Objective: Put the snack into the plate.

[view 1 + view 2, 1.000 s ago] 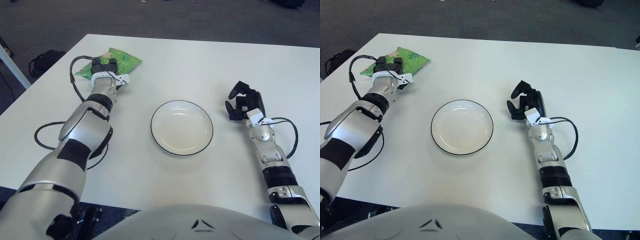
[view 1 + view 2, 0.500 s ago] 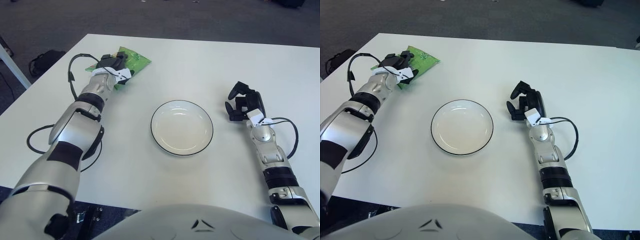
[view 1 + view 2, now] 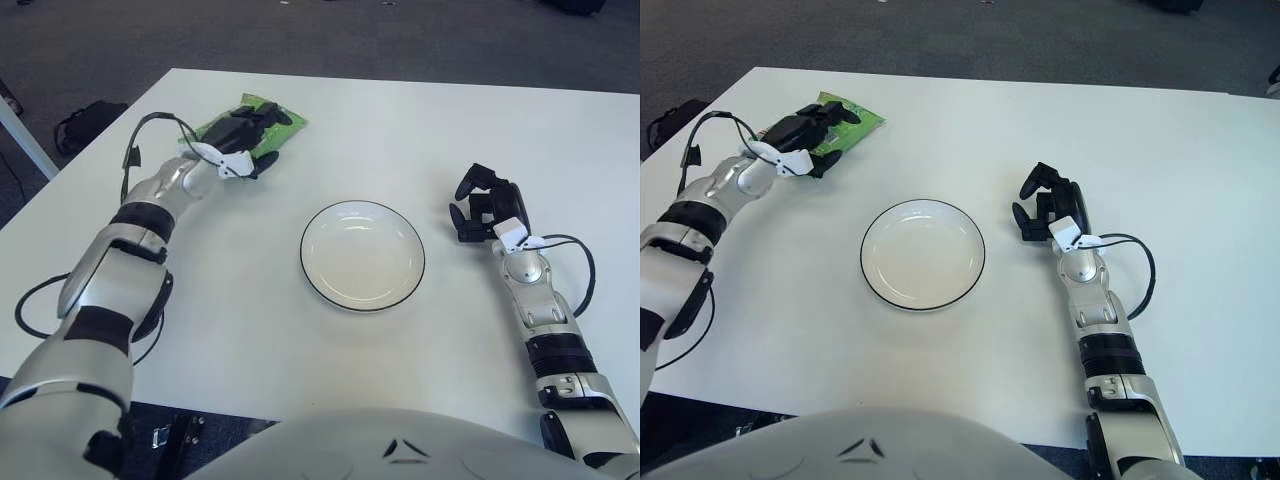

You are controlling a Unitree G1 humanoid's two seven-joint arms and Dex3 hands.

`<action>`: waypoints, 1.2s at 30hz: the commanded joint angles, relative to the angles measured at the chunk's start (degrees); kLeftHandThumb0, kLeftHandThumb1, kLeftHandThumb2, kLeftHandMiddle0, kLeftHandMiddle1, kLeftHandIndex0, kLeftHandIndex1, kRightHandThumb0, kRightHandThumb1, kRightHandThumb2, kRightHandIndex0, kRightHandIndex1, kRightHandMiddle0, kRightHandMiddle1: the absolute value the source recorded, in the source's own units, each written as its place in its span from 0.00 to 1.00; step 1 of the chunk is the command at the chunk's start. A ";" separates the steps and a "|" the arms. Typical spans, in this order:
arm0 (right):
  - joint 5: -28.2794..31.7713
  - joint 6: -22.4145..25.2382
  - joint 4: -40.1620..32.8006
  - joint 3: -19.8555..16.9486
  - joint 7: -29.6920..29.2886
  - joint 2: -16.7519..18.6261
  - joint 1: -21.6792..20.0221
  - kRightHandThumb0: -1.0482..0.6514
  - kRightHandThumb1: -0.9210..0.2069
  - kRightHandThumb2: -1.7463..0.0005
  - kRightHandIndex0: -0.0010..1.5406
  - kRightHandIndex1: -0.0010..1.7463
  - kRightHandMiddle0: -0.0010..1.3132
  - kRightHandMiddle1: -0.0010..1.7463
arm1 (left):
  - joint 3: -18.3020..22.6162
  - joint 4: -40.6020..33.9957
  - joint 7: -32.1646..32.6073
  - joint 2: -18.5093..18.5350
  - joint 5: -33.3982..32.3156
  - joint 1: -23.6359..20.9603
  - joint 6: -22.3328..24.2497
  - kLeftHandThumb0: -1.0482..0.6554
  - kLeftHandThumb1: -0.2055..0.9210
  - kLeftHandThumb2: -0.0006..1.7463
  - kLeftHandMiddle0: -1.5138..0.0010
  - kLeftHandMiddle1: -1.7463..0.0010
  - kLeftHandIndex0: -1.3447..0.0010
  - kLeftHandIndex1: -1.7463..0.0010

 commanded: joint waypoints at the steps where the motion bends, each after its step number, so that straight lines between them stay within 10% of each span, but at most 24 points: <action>1: -0.27 4.27 3.42 1.50 2.21 1.56 5.78 0.31 0.62 0.18 0.84 1.00 0.53 1.00 | 4.92 -1.48 -12.42 1.32 -10.11 2.60 -3.07 0.21 0.97 0.47 0.86 0.53 1.00 0.34; 16: -1.30 3.94 3.22 1.86 1.85 1.29 5.89 0.31 0.61 0.19 0.84 1.00 0.52 1.00 | 11.71 -13.57 -28.79 2.12 -21.06 7.52 1.16 0.33 0.73 0.56 0.78 0.48 0.94 0.27; 36: -1.70 2.99 4.15 2.13 2.19 0.61 5.72 0.31 0.62 0.18 0.85 1.00 0.53 1.00 | 8.99 -13.73 8.78 -3.09 5.72 4.81 20.57 0.26 0.90 0.42 0.89 0.58 1.00 0.41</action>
